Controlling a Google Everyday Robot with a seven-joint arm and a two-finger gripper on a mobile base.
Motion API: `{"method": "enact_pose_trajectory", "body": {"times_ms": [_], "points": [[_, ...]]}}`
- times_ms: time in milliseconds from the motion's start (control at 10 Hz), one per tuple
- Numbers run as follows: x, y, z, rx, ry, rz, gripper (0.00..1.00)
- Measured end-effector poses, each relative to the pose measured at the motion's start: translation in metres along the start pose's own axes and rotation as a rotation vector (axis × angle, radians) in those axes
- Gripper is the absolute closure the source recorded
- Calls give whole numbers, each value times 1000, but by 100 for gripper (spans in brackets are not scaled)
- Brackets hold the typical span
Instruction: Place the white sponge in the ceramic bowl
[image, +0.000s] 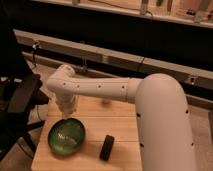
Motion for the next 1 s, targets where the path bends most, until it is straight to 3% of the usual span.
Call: {"method": "enact_pose_trajectory", "body": {"times_ms": [400, 1000], "points": [[-18, 2, 4, -1, -15, 27, 98], [-48, 13, 12, -13, -59, 34, 42]]}}
